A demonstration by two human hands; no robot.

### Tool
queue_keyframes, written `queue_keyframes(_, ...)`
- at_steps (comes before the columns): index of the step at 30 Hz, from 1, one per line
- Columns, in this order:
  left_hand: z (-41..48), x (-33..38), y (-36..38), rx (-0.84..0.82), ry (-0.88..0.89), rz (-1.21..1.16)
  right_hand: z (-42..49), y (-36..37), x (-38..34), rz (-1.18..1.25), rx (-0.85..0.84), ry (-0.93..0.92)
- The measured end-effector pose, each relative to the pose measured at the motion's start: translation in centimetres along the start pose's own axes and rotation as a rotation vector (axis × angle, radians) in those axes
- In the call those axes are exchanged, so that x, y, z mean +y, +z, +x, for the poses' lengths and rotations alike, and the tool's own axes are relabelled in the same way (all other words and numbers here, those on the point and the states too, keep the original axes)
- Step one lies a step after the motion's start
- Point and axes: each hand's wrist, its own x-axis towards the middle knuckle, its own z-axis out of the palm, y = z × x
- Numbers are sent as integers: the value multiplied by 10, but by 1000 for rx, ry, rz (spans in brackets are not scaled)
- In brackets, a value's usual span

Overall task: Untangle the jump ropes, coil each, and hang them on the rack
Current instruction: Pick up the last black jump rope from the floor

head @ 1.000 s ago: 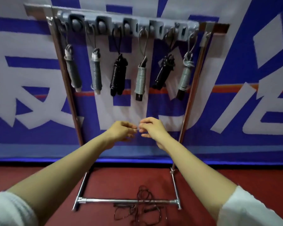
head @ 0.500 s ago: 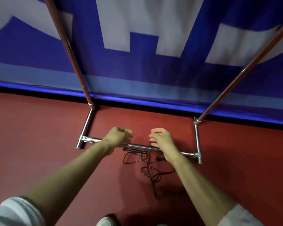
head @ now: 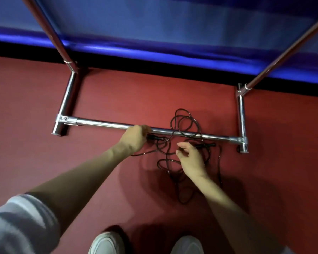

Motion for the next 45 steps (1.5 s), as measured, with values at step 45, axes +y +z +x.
queue_keyframes(45, -1, 23, 114, -248, -198, -325, 33, -54, 97, -226, 196, 188)
